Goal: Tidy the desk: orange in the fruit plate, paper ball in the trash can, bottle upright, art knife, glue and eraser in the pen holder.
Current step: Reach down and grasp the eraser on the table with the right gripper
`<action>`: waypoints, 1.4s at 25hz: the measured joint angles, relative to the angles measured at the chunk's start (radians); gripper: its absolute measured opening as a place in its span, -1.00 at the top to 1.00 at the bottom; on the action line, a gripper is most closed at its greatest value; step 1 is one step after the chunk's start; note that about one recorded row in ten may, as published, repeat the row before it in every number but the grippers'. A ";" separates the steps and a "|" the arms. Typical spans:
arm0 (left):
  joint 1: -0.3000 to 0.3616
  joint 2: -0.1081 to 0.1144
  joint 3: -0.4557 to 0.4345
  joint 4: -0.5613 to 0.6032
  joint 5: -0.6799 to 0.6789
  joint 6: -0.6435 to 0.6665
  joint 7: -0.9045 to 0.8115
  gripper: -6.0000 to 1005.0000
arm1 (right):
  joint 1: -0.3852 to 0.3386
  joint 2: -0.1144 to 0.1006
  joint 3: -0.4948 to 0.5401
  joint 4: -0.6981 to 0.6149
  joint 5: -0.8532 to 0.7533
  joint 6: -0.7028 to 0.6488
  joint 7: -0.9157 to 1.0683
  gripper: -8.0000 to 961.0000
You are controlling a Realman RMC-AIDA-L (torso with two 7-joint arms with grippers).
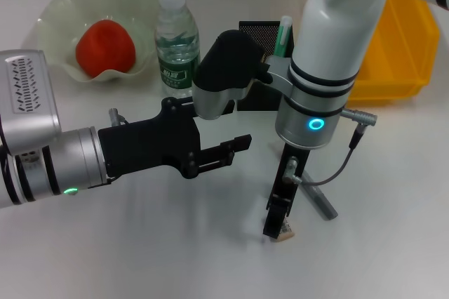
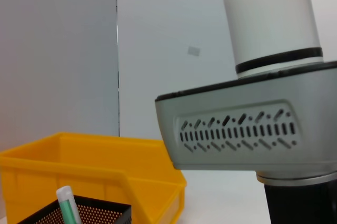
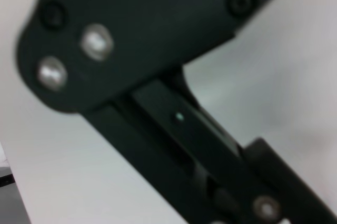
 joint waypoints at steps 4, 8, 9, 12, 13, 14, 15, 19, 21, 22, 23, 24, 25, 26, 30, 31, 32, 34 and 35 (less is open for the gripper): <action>0.000 0.000 0.000 0.000 0.000 0.000 0.000 -0.20 | -0.002 0.000 -0.006 -0.031 0.000 -0.006 -0.010 -0.46; 0.002 0.000 0.000 0.000 0.000 0.000 0.000 -0.20 | -0.011 0.000 -0.050 -0.069 -0.002 -0.019 -0.037 -0.45; 0.004 0.000 0.000 0.000 0.000 0.000 0.000 -0.20 | -0.022 0.000 -0.073 -0.087 -0.003 -0.021 -0.046 -0.45; 0.009 0.000 0.000 0.000 0.000 0.000 0.000 -0.20 | -0.083 0.000 -0.100 -0.171 -0.040 -0.023 -0.074 -0.45; 0.009 0.000 0.000 0.000 0.000 0.000 0.000 -0.20 | -0.083 0.000 -0.100 -0.171 -0.040 -0.023 -0.074 -0.45; 0.009 0.000 0.000 0.000 0.000 0.000 0.000 -0.20 | -0.095 0.000 -0.099 -0.193 -0.058 -0.025 -0.076 -0.45; 0.011 0.000 0.000 0.000 0.000 0.000 0.000 -0.20 | -0.109 0.000 -0.097 -0.217 -0.079 -0.025 -0.076 -0.45; 0.012 0.000 -0.001 0.000 0.000 0.001 0.000 -0.20 | -0.152 0.000 -0.094 -0.306 -0.141 -0.023 -0.068 -0.45; 0.012 0.000 -0.001 0.000 0.000 0.001 0.000 -0.20 | -0.159 -0.001 -0.093 -0.326 -0.148 -0.023 -0.068 -0.46; 0.012 0.000 -0.001 0.000 0.000 0.001 0.000 -0.20 | -0.161 -0.002 -0.093 -0.337 -0.155 -0.023 -0.067 -0.46; 0.012 0.000 -0.001 0.000 0.000 0.001 0.000 -0.20 | -0.161 -0.002 -0.093 -0.337 -0.155 -0.023 -0.067 -0.46; 0.012 0.000 -0.001 0.000 0.000 0.001 0.000 -0.20 | -0.161 -0.002 -0.092 -0.342 -0.159 -0.023 -0.067 -0.46; 0.011 0.000 0.000 0.000 0.000 0.001 0.000 -0.20 | -0.161 -0.002 -0.090 -0.347 -0.161 -0.023 -0.067 -0.46; 0.011 0.000 0.000 0.000 0.000 0.001 0.000 -0.20 | -0.161 -0.002 -0.087 -0.352 -0.163 -0.023 -0.067 -0.46; 0.013 0.000 -0.003 0.000 0.000 0.000 0.000 -0.20 | -0.161 -0.003 -0.081 -0.362 -0.174 -0.023 -0.065 -0.46; 0.013 0.000 -0.004 0.000 0.000 0.000 0.000 -0.20 | -0.161 -0.003 -0.081 -0.365 -0.178 -0.024 -0.065 -0.45; 0.013 0.000 -0.005 0.000 0.000 0.002 0.000 -0.20 | -0.162 -0.002 -0.081 -0.369 -0.184 -0.030 -0.065 -0.45; 0.013 0.000 -0.005 0.000 0.000 0.002 0.000 -0.20 | -0.162 -0.001 -0.081 -0.370 -0.184 -0.031 -0.065 -0.45; 0.013 0.000 -0.005 0.000 0.000 0.002 0.000 -0.20 | -0.162 -0.001 -0.081 -0.371 -0.184 -0.033 -0.065 -0.45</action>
